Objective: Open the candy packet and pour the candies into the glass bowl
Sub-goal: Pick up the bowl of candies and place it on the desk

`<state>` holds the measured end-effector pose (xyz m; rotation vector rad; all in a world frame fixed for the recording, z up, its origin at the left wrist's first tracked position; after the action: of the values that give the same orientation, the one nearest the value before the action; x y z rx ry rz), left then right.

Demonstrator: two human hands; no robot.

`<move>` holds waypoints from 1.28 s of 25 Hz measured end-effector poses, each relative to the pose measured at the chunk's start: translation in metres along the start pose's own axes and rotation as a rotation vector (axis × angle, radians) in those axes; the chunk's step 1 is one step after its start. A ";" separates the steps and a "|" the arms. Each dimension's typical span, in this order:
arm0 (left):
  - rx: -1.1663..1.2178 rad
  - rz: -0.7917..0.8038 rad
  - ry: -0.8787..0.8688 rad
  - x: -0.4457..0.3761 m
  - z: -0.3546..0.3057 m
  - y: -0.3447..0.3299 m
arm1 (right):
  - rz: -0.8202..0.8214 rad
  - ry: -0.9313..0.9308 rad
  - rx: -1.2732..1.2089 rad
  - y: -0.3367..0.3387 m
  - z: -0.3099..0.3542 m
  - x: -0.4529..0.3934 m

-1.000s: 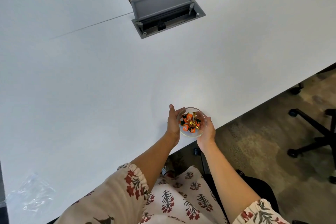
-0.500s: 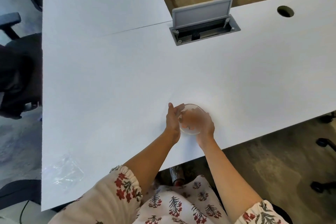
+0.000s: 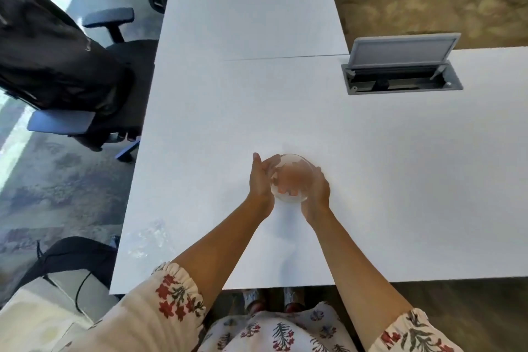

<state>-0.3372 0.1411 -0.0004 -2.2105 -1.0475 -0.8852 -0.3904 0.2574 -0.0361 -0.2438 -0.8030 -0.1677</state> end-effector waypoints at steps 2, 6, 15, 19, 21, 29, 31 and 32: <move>0.025 -0.011 -0.009 -0.010 -0.018 0.011 | 0.041 0.009 0.014 -0.026 0.002 -0.001; 0.085 -0.027 -0.024 -0.032 -0.051 0.023 | 0.107 0.028 0.055 -0.072 0.004 -0.006; 0.181 -0.055 -0.073 -0.081 -0.106 0.031 | 0.166 0.075 0.145 -0.149 0.013 -0.031; 0.145 -0.072 -0.084 -0.101 -0.114 0.032 | 0.160 0.085 0.207 -0.168 0.011 -0.049; 0.143 -0.081 -0.086 -0.113 -0.113 0.034 | 0.156 0.098 0.234 -0.175 0.008 -0.059; 0.151 -0.142 -0.090 -0.145 -0.103 0.049 | 0.167 0.101 0.312 -0.190 -0.015 -0.085; 0.136 -0.154 -0.101 -0.149 -0.101 0.052 | 0.162 0.107 0.328 -0.191 -0.019 -0.089; 0.131 -0.156 -0.104 -0.150 -0.100 0.053 | 0.159 0.108 0.328 -0.190 -0.020 -0.091</move>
<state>-0.4004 -0.0268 -0.0573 -2.1070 -1.3034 -0.7505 -0.4844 0.0744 -0.0872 0.0114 -0.6883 0.1003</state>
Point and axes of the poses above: each hand's wrist, its own x-axis away from the middle knuckle, its own y-axis out of the back of the hand, z = x × y, the point moved 6 cm from there along -x, towards the middle knuckle, and after that the axes turned 11 degrees about -z, right-handed, at the moved point
